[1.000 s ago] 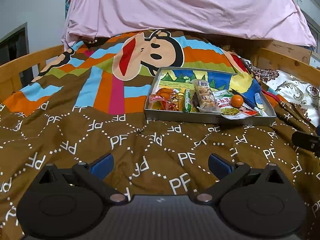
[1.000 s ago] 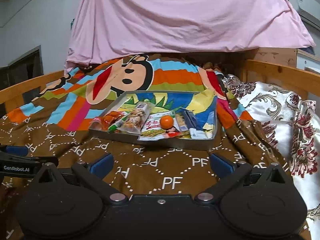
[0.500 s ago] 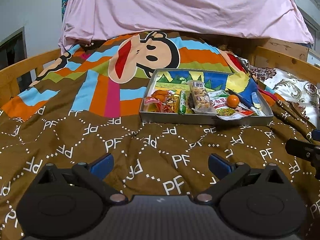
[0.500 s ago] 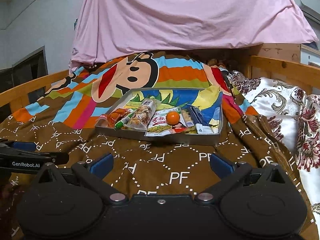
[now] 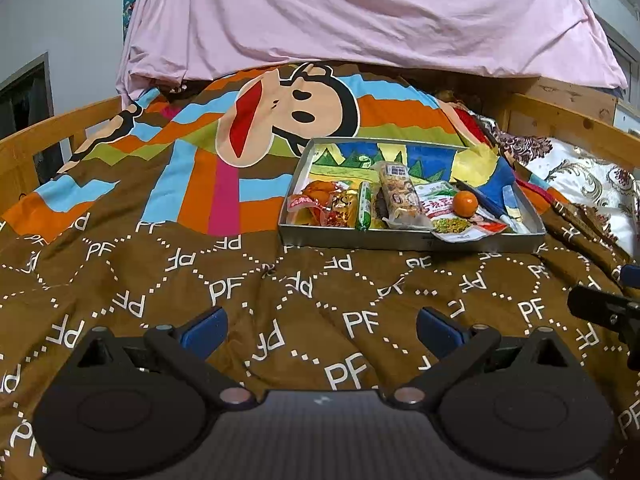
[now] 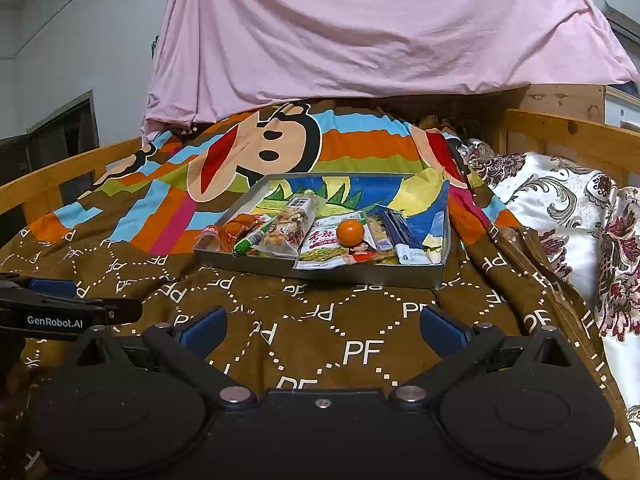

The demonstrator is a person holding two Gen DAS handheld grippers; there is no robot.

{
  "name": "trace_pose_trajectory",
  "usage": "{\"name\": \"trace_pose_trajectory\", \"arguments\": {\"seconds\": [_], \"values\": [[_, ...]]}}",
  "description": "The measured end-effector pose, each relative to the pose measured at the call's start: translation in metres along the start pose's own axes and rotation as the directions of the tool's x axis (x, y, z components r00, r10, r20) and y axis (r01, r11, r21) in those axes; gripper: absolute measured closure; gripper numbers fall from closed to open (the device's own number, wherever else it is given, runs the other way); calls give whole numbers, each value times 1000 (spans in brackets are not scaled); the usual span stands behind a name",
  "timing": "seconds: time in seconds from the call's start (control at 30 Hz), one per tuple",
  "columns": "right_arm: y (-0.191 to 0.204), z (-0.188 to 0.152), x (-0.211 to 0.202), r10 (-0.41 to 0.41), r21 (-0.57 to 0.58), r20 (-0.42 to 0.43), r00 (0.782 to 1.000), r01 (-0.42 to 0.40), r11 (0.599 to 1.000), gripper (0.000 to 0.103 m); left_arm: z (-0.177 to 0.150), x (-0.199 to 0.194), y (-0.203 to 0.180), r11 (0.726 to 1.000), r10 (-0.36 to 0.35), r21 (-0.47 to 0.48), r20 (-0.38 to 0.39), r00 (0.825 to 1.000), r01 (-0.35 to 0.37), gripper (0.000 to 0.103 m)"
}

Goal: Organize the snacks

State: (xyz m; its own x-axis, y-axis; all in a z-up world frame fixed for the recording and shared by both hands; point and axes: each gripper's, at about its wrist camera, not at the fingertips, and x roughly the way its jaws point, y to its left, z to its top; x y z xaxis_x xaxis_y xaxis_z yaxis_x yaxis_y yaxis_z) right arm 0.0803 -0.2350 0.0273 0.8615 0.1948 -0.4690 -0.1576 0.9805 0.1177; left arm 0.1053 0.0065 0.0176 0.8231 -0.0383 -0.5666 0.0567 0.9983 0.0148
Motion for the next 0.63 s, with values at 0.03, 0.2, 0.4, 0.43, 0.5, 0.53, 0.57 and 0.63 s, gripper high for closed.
{"name": "trace_pose_trajectory", "arguments": {"seconds": [0.03, 0.2, 0.4, 0.43, 0.5, 0.53, 0.57, 0.63], "values": [[0, 0, 0, 1, 0, -1, 1000, -1, 1000, 1, 0, 0, 0, 1000, -2, -2, 0, 1000, 2, 0], [1, -2, 1, 3, -4, -6, 1000, -3, 1000, 1, 0, 0, 0, 1000, 4, 1, 1, 1000, -4, 0], [1, -2, 1, 4, -4, -7, 1000, -4, 1000, 1, 0, -2, -1, 1000, -2, 5, 13, 1000, 2, 0], [1, -2, 1, 4, -4, -7, 1000, -4, 1000, 1, 0, -3, -1, 1000, -4, 1, 14, 1000, 4, 0], [2, -3, 1, 5, -6, -8, 1000, -5, 1000, 1, 0, -3, 0, 1000, -7, -4, 13, 1000, 8, 0], [2, -3, 1, 5, -7, -9, 1000, -5, 1000, 1, 0, -3, 0, 1000, -8, -4, 13, 1000, 9, 0], [2, -3, 2, 5, -7, -10, 1000, -5, 1000, 1, 0, -3, 0, 1000, -11, -4, 10, 1000, 11, 0], [3, -4, 3, 6, -8, -15, 1000, -7, 1000, 1, 0, -2, 1, 1000, -15, -8, 2, 1000, 15, 0]]}}
